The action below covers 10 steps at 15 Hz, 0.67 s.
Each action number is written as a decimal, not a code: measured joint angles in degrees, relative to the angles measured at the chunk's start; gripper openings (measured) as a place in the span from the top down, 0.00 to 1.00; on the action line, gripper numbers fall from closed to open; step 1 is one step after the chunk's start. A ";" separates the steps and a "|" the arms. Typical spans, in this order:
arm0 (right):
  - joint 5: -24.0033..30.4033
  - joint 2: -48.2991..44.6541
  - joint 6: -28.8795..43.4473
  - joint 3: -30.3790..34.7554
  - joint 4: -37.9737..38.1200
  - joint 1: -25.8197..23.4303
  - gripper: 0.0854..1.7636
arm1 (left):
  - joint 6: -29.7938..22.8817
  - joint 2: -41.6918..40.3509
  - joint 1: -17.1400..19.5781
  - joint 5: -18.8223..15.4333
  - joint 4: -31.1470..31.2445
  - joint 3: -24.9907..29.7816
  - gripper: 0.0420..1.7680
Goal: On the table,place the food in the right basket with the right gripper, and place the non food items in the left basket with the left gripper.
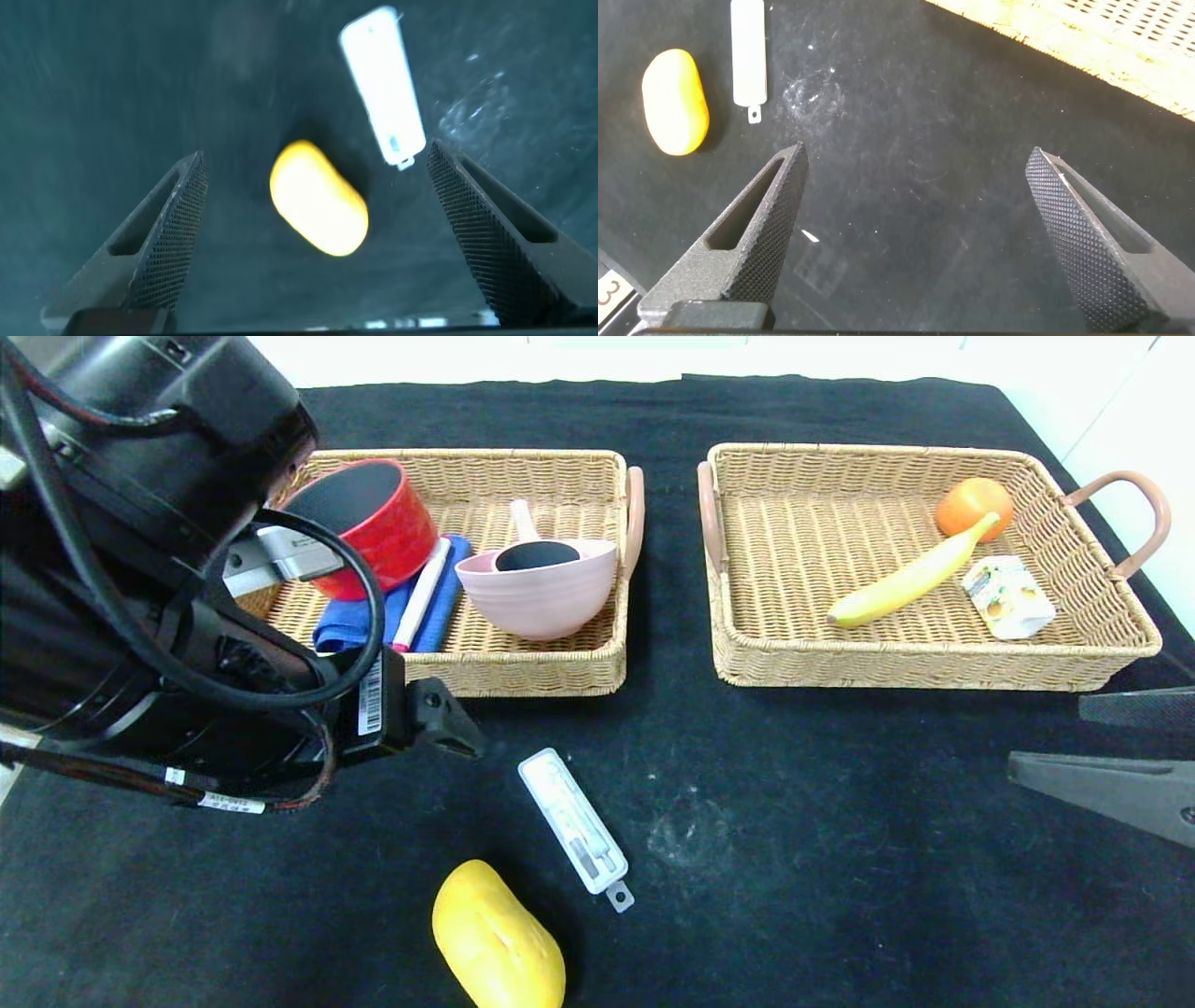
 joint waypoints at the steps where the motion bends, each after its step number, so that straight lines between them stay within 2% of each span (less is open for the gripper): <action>1: 0.00 0.02 -0.02 0.07 0.00 0.02 0.03 | -1.88 0.02 -0.06 -0.10 0.22 0.85 0.04; 4: 0.02 0.22 -0.02 0.18 0.00 0.12 0.03 | -5.95 0.11 -0.67 -0.55 0.16 4.11 0.03; 10: 0.00 0.44 -0.02 0.22 0.00 0.15 0.03 | -11.72 0.48 -5.90 -1.54 -1.41 11.11 0.03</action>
